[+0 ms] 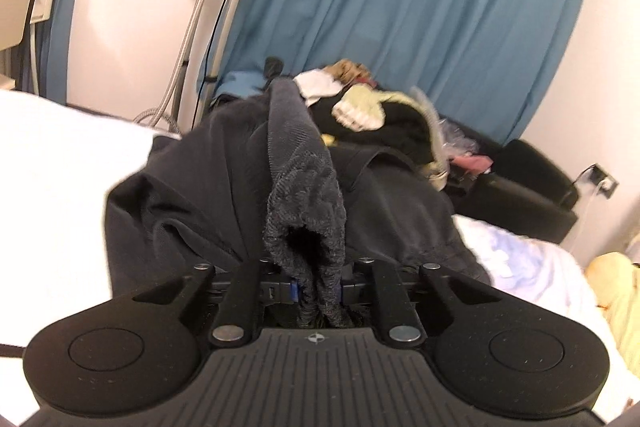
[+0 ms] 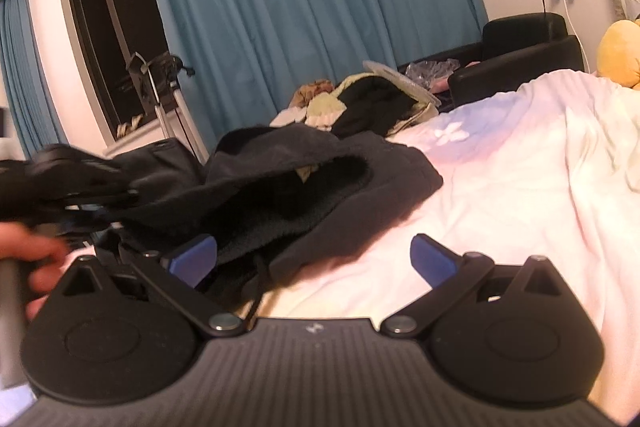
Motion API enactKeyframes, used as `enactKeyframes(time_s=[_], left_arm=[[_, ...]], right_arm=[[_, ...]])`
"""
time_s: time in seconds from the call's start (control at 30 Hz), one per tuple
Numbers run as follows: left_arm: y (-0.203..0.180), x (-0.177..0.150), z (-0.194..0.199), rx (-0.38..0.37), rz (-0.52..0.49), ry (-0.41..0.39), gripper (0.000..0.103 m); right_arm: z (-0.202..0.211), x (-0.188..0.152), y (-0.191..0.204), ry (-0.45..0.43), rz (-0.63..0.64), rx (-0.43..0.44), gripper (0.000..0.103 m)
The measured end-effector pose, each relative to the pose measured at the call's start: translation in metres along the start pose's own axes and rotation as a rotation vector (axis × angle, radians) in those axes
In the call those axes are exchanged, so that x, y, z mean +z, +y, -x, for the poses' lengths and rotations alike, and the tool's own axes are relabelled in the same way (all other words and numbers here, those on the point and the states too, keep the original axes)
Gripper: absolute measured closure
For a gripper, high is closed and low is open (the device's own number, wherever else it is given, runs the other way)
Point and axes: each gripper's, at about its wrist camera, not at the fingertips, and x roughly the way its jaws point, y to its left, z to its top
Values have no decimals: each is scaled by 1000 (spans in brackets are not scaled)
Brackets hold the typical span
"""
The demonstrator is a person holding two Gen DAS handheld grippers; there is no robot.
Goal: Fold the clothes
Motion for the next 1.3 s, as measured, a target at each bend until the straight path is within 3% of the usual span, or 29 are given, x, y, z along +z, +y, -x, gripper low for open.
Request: enactKeyframes(time_s=[0.17, 0.33, 0.43, 0.6, 0.73, 0.77, 0.93, 1.07, 1.13, 1.3], left_arm=[[14, -6, 72, -49, -14, -28, 86], [49, -34, 137, -51, 20, 5, 86], [77, -54, 156, -41, 56, 40, 86], [121, -79, 171, -64, 132, 31, 86], [134, -84, 171, -85, 140, 25, 85], [135, -85, 170, -88, 132, 23, 84], [139, -87, 163, -94, 92, 41, 82], [147, -89, 157, -84, 121, 75, 82], [151, -90, 157, -75, 133, 87, 80], [160, -92, 155, -64, 164, 105, 79]], right_arm=[[11, 9, -6, -50, -65, 57, 0], [22, 17, -13, -53, -144, 81, 0], [17, 14, -21, 19, -222, 93, 0], [-17, -10, -28, 221, -331, 109, 0], [-49, -35, -25, 344, -380, 118, 0], [-52, -38, -21, 339, -374, 131, 0], [-49, -29, -3, 282, -337, 307, 0], [-34, -11, 5, 202, -426, 564, 5], [-31, -7, 15, 205, -393, 608, 6], [-41, -16, 15, 298, -325, 395, 6]])
